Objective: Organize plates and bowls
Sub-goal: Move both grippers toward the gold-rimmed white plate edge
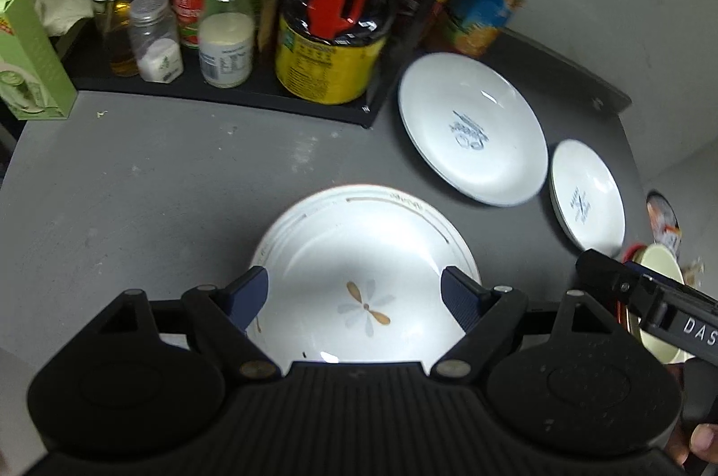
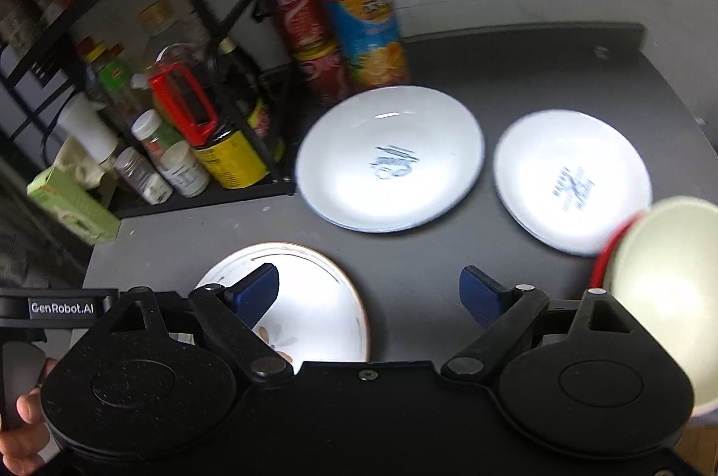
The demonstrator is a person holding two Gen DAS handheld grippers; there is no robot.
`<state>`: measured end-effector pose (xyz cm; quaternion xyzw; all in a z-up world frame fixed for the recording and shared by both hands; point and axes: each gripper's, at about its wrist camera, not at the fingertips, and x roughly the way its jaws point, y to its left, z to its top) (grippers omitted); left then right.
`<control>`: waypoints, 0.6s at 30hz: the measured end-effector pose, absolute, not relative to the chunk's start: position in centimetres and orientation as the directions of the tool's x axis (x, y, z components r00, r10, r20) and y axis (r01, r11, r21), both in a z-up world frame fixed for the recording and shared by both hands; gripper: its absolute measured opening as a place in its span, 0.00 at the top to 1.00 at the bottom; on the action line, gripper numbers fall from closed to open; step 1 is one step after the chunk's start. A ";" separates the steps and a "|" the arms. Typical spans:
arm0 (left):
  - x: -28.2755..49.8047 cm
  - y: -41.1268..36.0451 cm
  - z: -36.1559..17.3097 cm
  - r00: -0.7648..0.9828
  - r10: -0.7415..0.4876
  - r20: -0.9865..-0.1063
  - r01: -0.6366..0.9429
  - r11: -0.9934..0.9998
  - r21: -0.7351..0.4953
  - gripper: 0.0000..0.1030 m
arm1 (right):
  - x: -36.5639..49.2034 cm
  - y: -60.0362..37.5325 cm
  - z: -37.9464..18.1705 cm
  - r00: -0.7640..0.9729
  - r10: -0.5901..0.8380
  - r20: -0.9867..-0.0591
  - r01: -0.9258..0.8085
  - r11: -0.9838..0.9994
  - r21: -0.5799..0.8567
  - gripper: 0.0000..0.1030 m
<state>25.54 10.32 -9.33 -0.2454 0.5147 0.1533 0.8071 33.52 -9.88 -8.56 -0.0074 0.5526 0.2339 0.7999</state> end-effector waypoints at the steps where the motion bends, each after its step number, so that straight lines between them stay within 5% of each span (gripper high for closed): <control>1: 25.6 10.6 -9.3 0.424 0.000 -0.906 -0.512 0.825 -0.239 0.20 | 33.8 -9.6 -8.7 0.272 0.369 -0.889 -0.395 0.885 0.247 0.13; 18: 28.6 11.2 -10.8 0.405 0.032 -0.914 -0.675 0.684 -0.276 0.20 | 39.9 -7.8 -10.6 0.172 0.404 -0.898 -0.530 0.807 0.262 0.11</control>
